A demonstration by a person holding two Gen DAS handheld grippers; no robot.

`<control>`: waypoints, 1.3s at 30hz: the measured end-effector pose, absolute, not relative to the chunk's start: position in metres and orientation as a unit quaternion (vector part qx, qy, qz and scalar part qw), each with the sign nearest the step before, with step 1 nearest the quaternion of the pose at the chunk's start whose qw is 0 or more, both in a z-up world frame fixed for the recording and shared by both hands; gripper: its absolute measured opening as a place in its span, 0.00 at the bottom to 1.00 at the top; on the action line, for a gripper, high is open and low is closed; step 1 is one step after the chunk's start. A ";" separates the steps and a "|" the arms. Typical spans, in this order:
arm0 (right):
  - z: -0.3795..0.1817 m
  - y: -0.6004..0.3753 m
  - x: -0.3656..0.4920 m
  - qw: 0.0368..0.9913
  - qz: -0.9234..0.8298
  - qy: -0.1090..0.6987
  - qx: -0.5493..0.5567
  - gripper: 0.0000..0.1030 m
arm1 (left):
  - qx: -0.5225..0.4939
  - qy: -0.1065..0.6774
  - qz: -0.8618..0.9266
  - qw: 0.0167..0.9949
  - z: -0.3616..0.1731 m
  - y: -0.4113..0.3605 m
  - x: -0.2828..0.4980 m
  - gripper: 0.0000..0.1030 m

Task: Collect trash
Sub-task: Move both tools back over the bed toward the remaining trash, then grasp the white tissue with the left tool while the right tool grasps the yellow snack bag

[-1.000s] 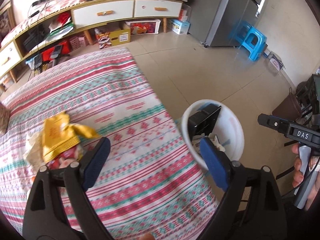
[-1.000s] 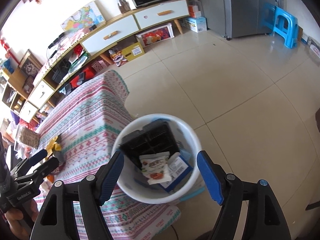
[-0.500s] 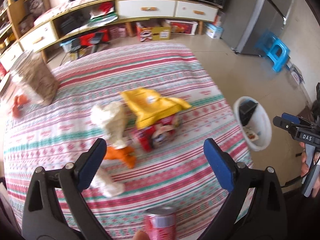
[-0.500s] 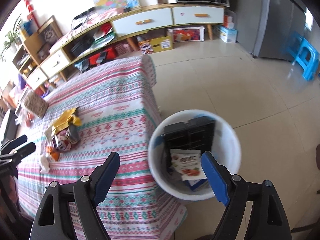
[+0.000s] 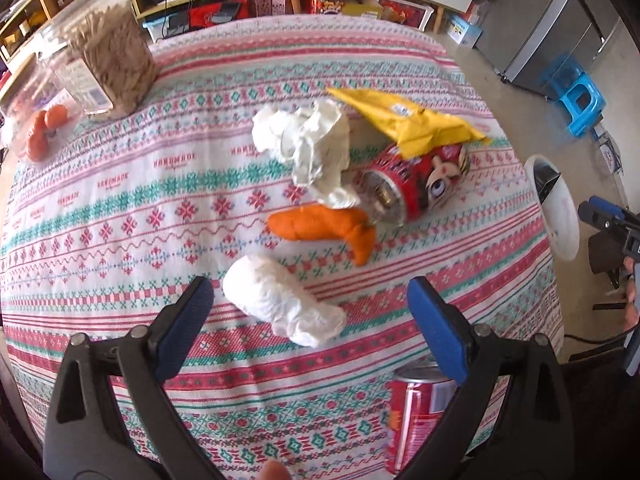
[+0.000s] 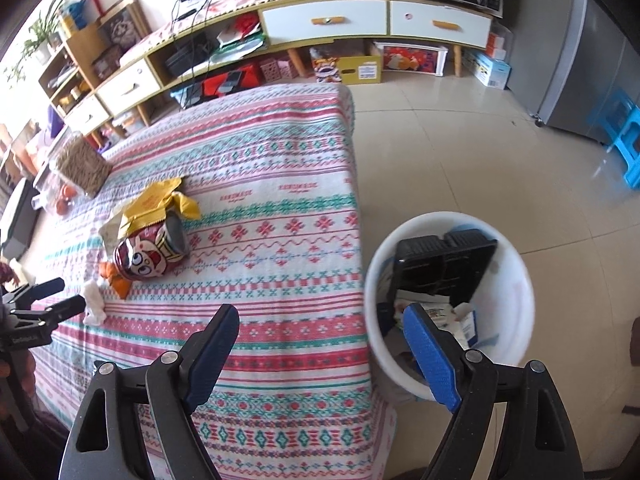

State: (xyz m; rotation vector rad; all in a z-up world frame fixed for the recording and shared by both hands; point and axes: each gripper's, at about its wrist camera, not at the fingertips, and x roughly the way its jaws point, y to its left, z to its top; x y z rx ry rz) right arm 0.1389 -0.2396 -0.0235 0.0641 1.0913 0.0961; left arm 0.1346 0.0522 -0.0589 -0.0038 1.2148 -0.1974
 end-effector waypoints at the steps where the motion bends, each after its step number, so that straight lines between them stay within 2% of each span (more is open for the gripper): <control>1: -0.025 -0.236 0.140 0.852 0.047 0.520 0.027 0.83 | -0.002 0.572 -0.092 0.815 -0.061 0.054 0.134 0.94; 3: -0.028 -0.227 0.142 0.850 0.051 0.524 0.019 0.83 | -0.005 0.575 -0.090 0.813 -0.068 0.058 0.133 0.94; 6: -0.030 -0.216 0.146 0.849 0.055 0.526 0.012 0.83 | -0.018 0.583 -0.092 0.807 -0.076 0.063 0.133 0.84; 8: -0.030 -0.208 0.150 0.849 0.058 0.525 0.009 0.83 | -0.029 0.588 -0.095 0.803 -0.081 0.067 0.135 0.74; 9: -0.029 -0.206 0.151 0.849 0.059 0.525 0.009 0.83 | -0.032 0.592 -0.094 0.800 -0.084 0.068 0.136 0.65; 11: -0.029 -0.199 0.156 0.849 0.063 0.525 0.008 0.83 | -0.025 0.589 -0.082 0.803 -0.087 0.071 0.138 0.57; 15: -0.029 -0.186 0.166 0.850 0.073 0.522 0.004 0.83 | -0.030 0.586 -0.073 0.807 -0.086 0.080 0.143 0.27; 23: -0.024 -0.163 0.198 0.862 0.092 0.497 -0.016 0.83 | -0.062 0.572 -0.072 0.814 -0.074 0.102 0.142 0.23; 31: -0.036 -0.149 0.237 0.847 0.140 0.510 0.064 0.82 | -0.073 0.550 -0.069 0.829 -0.055 0.114 0.138 0.23; 36: -0.045 -0.144 0.255 0.843 0.152 0.506 0.105 0.79 | -0.078 0.551 -0.068 0.828 -0.052 0.113 0.143 0.23; 39: -0.055 -0.145 0.263 0.838 0.147 0.513 0.118 0.74 | -0.080 0.550 -0.069 0.829 -0.048 0.111 0.148 0.23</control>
